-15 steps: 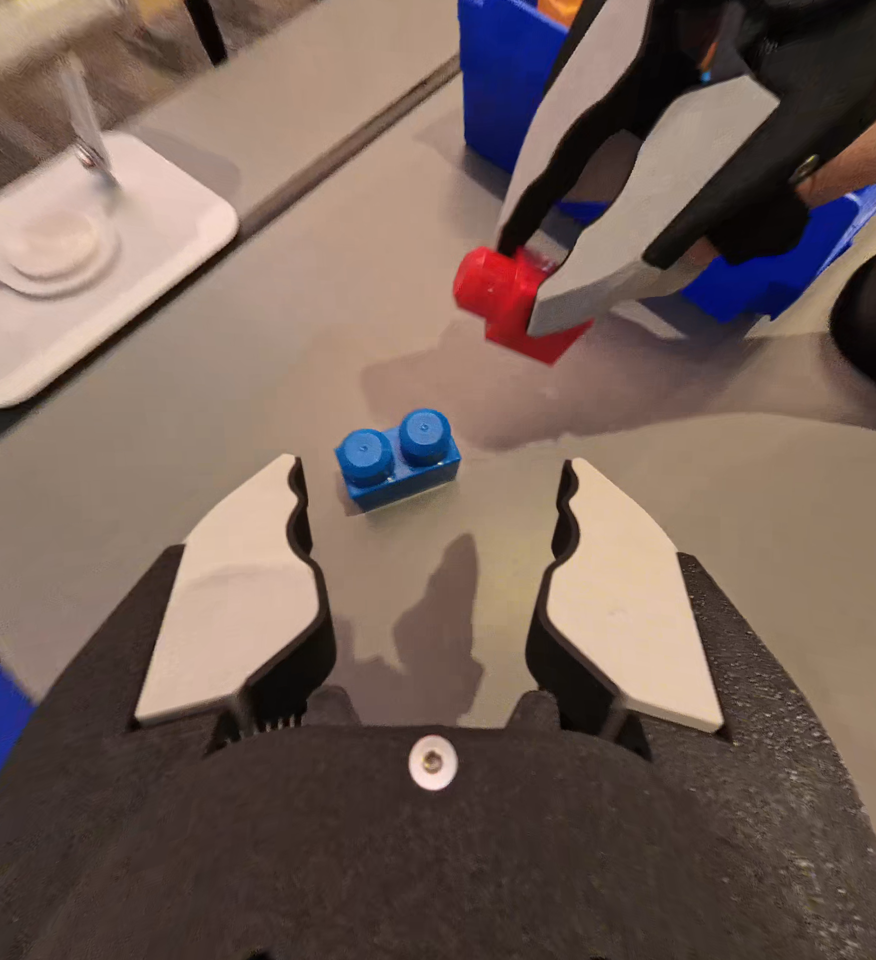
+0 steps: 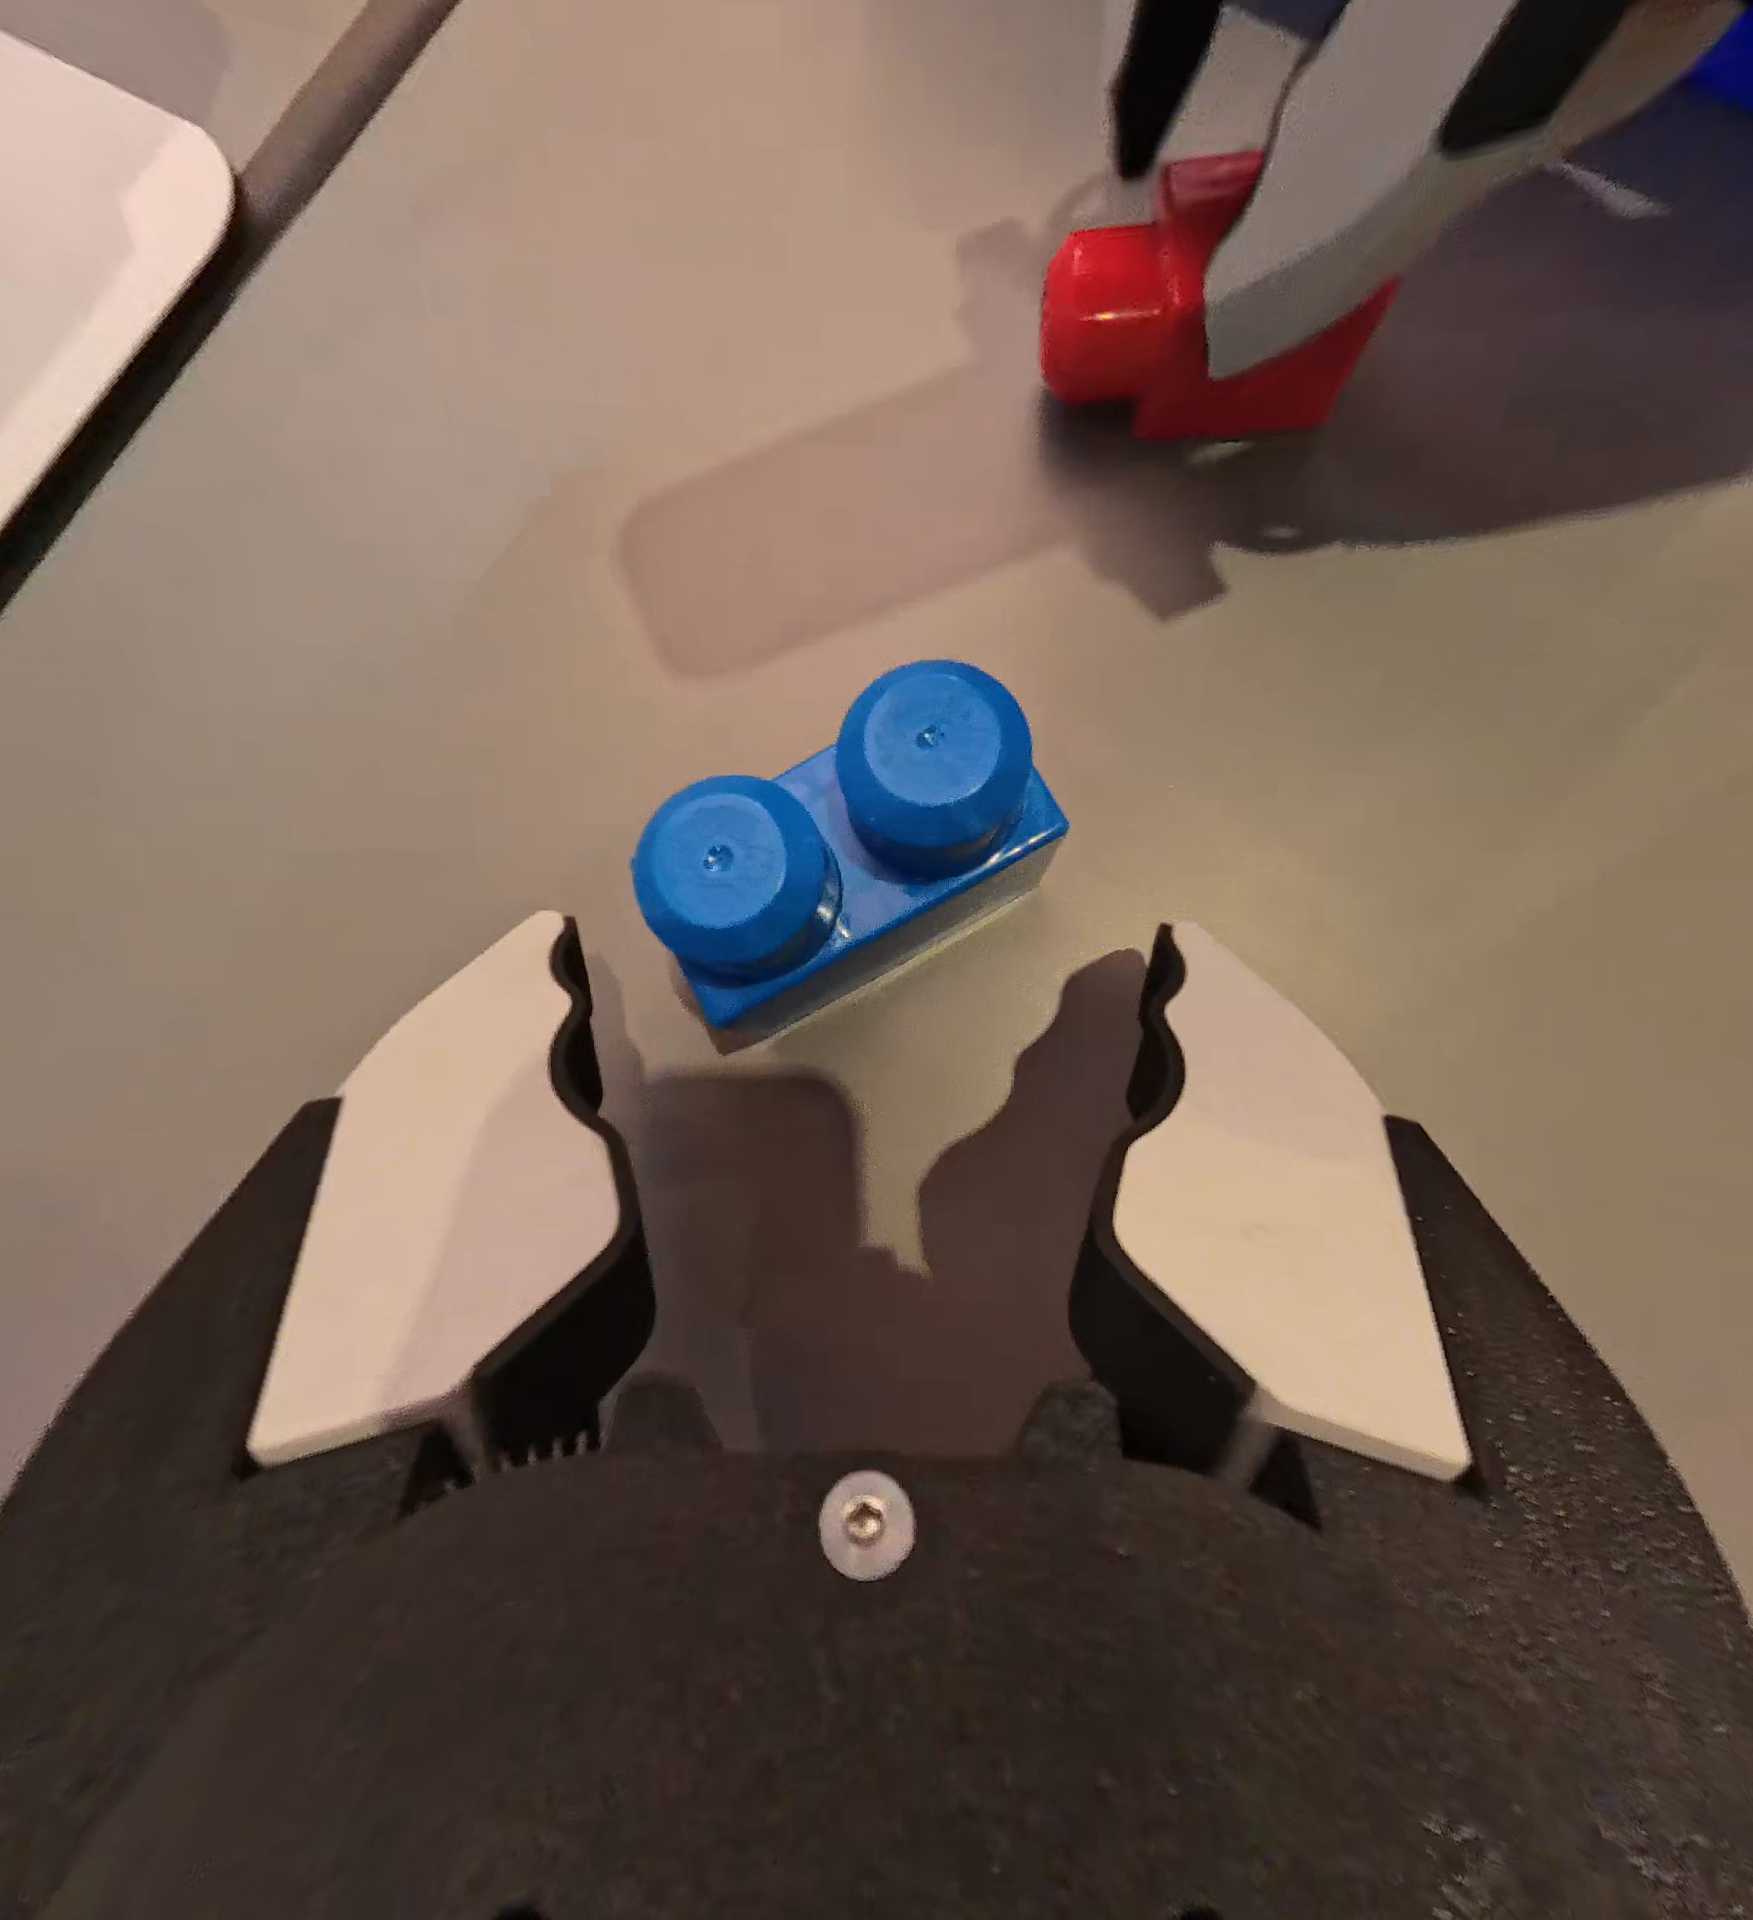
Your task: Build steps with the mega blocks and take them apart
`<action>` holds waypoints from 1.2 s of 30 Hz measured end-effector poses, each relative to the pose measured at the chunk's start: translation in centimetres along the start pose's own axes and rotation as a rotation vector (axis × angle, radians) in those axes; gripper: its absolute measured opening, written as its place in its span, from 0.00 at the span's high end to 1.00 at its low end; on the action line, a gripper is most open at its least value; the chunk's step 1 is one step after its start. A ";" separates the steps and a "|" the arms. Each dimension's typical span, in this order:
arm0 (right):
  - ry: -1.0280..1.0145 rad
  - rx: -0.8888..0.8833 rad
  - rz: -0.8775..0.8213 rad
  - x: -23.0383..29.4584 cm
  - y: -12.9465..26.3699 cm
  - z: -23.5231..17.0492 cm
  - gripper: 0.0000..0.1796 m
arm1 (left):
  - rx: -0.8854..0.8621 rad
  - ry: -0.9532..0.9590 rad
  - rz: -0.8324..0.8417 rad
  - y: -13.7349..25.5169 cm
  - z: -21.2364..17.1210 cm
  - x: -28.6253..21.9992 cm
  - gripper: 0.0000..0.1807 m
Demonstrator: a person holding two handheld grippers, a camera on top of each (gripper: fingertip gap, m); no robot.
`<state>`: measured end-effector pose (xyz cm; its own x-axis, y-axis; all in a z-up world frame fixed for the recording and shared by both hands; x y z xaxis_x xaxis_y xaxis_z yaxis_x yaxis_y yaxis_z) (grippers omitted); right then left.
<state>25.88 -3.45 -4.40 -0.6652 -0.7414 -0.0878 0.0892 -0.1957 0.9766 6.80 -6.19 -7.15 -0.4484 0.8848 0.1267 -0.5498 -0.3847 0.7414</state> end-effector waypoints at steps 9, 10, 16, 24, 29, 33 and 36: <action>-0.023 -0.116 0.012 -0.9 2.9 -0.4 0.77 | -0.046 -0.030 -0.154 -2.0 -0.4 1.0 0.44; -0.021 -0.117 0.014 -1.0 3.0 -0.4 0.77 | -0.044 -0.023 -0.166 -2.0 -0.5 0.9 0.46; -0.010 -0.103 0.001 -1.1 2.8 -0.6 0.77 | -0.023 -0.027 -0.169 -1.2 -0.9 -0.3 0.51; 0.001 -0.091 -0.007 -1.1 2.8 -0.7 0.77 | -0.080 -0.097 -0.138 -0.5 -1.0 -0.8 0.76; -0.014 -0.115 -0.001 -1.5 3.5 -1.0 0.77 | -0.077 -0.064 -0.180 -1.4 -0.9 -1.0 0.67; -0.032 -0.102 0.000 -1.7 3.4 -1.2 0.77 | -0.078 -0.062 -0.238 -1.3 -0.5 -1.3 0.77; -0.051 -0.079 0.010 -1.5 2.7 -1.1 0.78 | -0.104 -0.058 -0.222 -0.2 0.1 -1.3 0.78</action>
<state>27.94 -3.56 -1.80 -0.7006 -0.7104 -0.0665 0.1525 -0.2401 0.9587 7.51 -7.23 -7.39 -0.2687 0.9632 0.0080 -0.7013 -0.2013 0.6839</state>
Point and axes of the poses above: each gripper's, where its closed fingertips meet, y back along the fingers, z out of its top, x = y × z across the jaws, the point moved 10 cm from there along y, back along the fingers, and after that the axes turned 2 degrees about -y, right-handed, at the moved point
